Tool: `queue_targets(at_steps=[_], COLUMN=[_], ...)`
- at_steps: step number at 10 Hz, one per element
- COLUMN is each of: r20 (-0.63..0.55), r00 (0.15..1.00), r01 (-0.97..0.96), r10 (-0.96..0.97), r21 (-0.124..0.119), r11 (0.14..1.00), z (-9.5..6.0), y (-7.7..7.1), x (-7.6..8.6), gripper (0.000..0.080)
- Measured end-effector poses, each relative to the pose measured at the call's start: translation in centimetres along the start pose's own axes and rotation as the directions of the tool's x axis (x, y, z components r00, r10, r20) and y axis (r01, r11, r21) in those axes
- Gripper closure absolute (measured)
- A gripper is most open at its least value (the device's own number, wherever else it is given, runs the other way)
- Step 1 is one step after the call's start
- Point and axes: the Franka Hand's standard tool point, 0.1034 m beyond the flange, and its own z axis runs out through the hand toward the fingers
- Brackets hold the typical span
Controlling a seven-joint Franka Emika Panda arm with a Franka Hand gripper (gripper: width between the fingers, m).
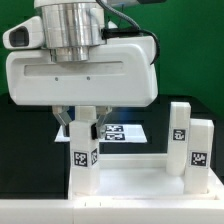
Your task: Assemble desk
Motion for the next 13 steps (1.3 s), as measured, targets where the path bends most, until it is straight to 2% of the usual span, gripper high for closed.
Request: queue_targets(at_steps=[2,3,4,5,7,9,10,11,12,13], r20=[-0.002,-0.002,0.012,0.034,0.052,0.051,0.038,0.026,0.018,0.029], r00=[0.953,0.881,0.713,0.564,0.393,0.422,0.533,0.687,0.806,0.902], r01=[-0.304,-0.473,-0.701,-0.826,-0.919,-0.907,-0.846,-0.727,-0.591,-0.432], r10=[0.304,0.473,0.701,0.825,0.918,0.905,0.845,0.726,0.591,0.431], r21=[-0.003,0.003,0.017,0.034,0.031,0.032,0.027,0.026,0.028,0.008], r11=[0.953,0.881,0.713,0.563,0.392,0.42,0.533,0.687,0.806,0.902], z=[-0.08,-0.15,-0.05,0.1,0.15,0.2,0.23,0.21,0.19,0.28], y=[-0.02,0.0,0.0,0.08,-0.37,-0.34,-0.15,0.03,0.13,0.02], x=[0.01,0.08,-0.01,-0.04,-0.27,-0.3,-0.33,-0.27,-0.22,-0.51], gripper=[0.0514,0.0514,0.0514,0.0514,0.0514,0.0514,0.0405,0.0266,0.0187,0.0187])
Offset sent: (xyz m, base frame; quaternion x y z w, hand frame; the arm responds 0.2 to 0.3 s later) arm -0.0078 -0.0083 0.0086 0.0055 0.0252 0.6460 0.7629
